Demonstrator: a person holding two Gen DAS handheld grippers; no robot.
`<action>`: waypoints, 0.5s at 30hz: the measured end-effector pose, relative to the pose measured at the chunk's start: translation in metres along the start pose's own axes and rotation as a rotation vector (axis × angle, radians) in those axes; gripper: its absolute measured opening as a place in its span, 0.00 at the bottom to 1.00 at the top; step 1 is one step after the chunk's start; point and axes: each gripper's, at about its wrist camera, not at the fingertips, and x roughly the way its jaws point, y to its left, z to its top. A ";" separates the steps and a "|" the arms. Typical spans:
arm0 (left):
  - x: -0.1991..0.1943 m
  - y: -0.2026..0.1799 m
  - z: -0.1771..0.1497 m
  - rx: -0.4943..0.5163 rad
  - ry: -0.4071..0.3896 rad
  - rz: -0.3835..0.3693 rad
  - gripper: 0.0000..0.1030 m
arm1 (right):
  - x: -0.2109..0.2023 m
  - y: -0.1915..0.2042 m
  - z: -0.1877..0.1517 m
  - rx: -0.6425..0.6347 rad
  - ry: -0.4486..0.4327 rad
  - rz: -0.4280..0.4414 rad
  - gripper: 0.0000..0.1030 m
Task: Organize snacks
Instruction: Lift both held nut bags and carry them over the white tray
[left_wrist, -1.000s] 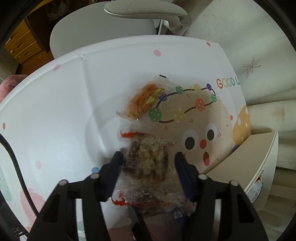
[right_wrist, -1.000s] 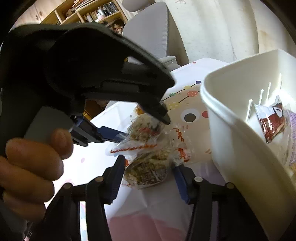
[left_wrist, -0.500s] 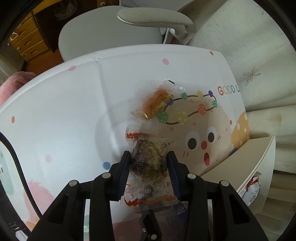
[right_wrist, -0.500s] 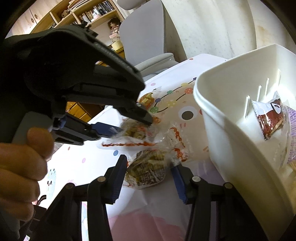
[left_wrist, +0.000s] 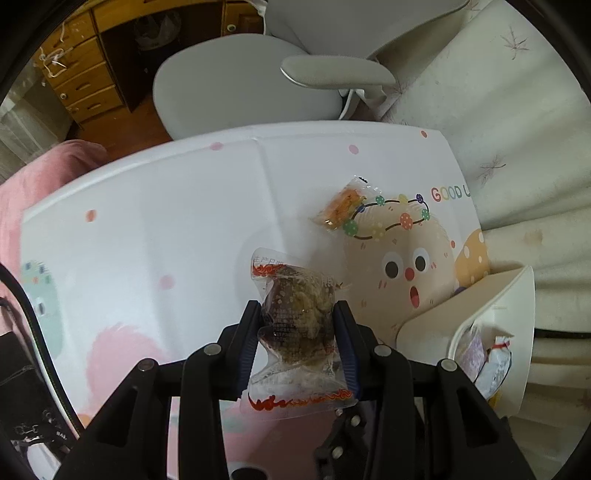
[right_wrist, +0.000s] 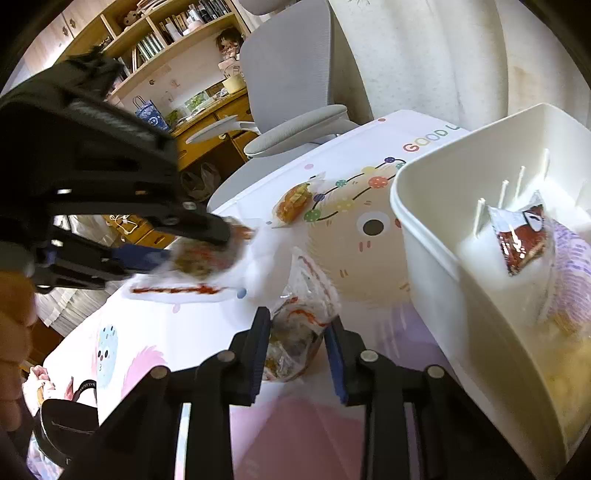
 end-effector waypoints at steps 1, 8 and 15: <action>-0.005 0.002 -0.003 0.001 -0.004 0.003 0.37 | -0.001 0.001 -0.001 -0.001 0.001 -0.001 0.26; -0.043 0.020 -0.036 0.000 -0.024 0.019 0.37 | -0.027 0.015 -0.018 -0.025 -0.012 -0.002 0.25; -0.083 0.034 -0.081 0.008 -0.046 0.028 0.37 | -0.072 0.028 -0.035 -0.061 -0.044 -0.004 0.25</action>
